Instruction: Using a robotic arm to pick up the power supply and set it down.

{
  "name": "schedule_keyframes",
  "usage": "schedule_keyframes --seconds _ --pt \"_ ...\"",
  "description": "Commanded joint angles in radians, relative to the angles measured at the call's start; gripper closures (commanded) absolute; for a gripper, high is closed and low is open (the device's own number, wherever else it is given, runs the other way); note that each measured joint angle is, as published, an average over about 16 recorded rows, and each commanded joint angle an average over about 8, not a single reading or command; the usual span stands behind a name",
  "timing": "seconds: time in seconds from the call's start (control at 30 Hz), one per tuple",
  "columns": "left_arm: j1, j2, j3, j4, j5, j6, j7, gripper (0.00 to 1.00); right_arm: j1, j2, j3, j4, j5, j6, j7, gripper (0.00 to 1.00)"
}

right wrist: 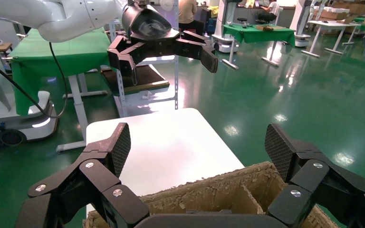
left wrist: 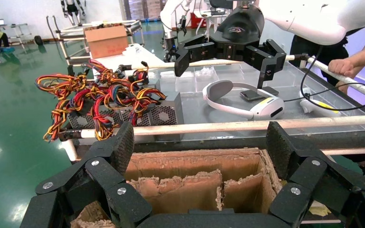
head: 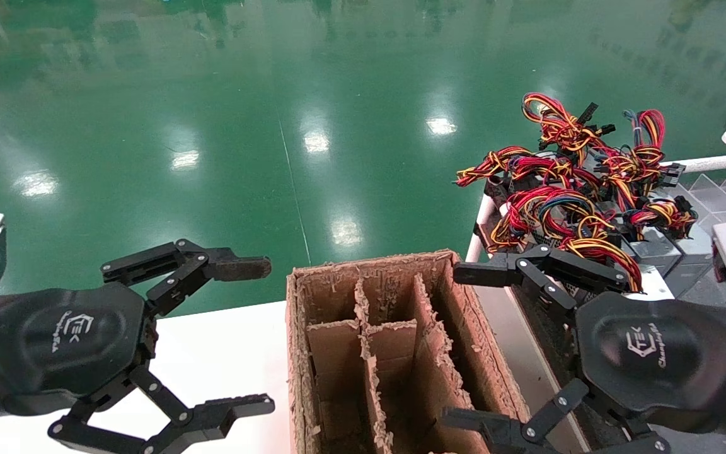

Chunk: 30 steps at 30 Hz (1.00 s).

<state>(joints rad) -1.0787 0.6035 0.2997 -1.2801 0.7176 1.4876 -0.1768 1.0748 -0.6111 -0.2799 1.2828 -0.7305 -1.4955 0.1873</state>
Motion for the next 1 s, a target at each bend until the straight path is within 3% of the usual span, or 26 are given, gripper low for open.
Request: schedule_keyframes --seconds 0.03,1.0 --pt "0.000 0.000 0.000 0.000 0.000 0.000 0.000 0.00 0.000 0.000 0.000 0.000 0.000 0.000 0.000 0.00" --pt "0.000 0.000 0.000 0.000 0.000 0.000 0.000 0.00 0.000 0.000 0.000 0.000 0.000 0.000 0.000 0.00"
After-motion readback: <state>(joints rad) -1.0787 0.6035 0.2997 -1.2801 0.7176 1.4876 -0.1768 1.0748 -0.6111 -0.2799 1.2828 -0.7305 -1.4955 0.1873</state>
